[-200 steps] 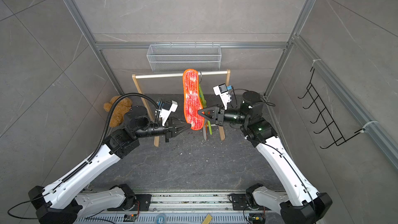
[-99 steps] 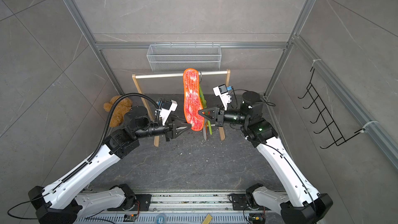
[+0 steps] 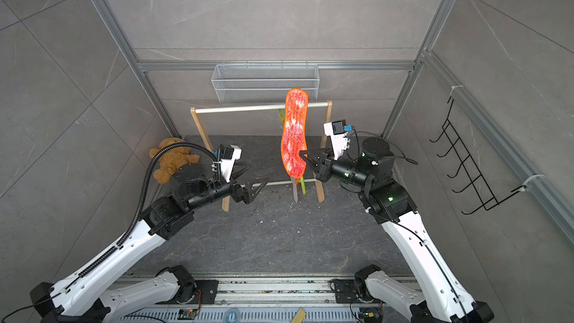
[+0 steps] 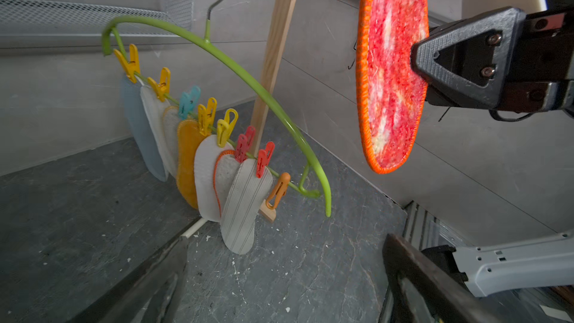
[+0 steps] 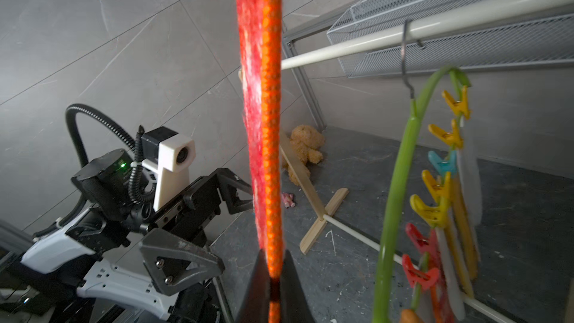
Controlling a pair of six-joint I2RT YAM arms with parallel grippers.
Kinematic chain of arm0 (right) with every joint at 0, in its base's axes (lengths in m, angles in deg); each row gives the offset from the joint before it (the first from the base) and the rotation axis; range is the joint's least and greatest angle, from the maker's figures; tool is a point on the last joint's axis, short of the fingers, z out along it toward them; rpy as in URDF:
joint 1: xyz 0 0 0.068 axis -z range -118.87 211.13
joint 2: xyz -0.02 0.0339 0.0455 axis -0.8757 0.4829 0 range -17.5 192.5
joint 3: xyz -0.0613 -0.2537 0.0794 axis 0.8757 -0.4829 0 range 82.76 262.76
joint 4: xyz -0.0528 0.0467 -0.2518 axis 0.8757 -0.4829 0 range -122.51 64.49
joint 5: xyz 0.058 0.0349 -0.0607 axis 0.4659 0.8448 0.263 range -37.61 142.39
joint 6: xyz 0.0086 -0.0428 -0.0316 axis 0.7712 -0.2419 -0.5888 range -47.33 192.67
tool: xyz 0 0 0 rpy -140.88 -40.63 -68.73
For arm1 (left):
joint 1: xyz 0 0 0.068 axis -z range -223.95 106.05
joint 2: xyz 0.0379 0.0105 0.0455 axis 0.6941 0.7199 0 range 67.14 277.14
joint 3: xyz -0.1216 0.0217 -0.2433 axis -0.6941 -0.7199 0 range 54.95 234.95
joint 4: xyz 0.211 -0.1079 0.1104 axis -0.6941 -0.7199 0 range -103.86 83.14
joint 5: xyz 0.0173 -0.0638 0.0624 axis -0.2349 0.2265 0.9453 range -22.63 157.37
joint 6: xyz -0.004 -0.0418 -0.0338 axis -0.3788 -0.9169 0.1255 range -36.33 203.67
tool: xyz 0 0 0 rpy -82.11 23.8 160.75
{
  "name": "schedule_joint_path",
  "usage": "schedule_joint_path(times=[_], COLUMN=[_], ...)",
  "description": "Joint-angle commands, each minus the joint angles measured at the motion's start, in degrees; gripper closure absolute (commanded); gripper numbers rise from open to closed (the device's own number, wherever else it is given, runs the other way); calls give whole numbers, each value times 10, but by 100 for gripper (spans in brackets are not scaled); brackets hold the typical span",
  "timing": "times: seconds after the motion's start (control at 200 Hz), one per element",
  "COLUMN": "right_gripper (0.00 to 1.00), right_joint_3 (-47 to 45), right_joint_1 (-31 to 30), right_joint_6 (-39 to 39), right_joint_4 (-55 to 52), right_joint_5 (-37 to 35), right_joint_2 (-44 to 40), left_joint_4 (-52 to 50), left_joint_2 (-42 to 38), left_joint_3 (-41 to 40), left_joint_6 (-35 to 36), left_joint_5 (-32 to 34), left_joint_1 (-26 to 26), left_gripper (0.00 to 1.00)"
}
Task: Take the shoe insoles off the hanger
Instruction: Place the insole at the center of the board.
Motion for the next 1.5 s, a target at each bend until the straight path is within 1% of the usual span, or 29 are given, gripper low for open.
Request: schedule_joint_path(times=[0.0, 0.125, 0.24, 0.359, 0.454, 0.554, 0.724, 0.894, 1.098, 1.203, 1.493], right_gripper=[100, 100, 100, 100, 100, 100, 100, 100, 100, 100, 100], right_joint_3=[15, 0, -18, -49, -85, -122, -187, -243, -272, -277, -303], right_joint_1=[16, 35, 48, 59, 74, 92, 112, 116, 117, 117, 117], right_joint_6=[-18, -10, 3, 24, 38, 53, 74, 91, 100, 100, 93], right_joint_4=[-46, -79, -109, -135, -148, -162, -176, -164, -158, -170, -231], right_joint_5=[-129, -262, -361, -419, -438, -431, -386, -311, -234, -227, -254], right_joint_2=[-15, -41, -54, -63, -70, -75, -79, -67, -21, -12, 11], left_joint_4=[30, 31, 46, 74, 96, 106, 115, 139, 156, 160, 197], left_joint_2=[-24, -31, -26, -24, -23, -16, -4, 1, 12, 14, 22], left_joint_3=[-22, -45, -70, -102, -124, -140, -162, -192, -207, -213, -236], left_joint_6=[14, 6, -6, -20, -34, -45, -60, -82, -103, -110, -125], left_joint_5=[58, 83, 86, 92, 102, 104, 127, 146, 135, 130, 112], left_joint_1=[-2, -2, -2, -2, -2, -2, -4, -13, -33, -40, -60], left_gripper=[0, 0, 0, 2, 2, 2, 3, 3, 3, 4, 4])
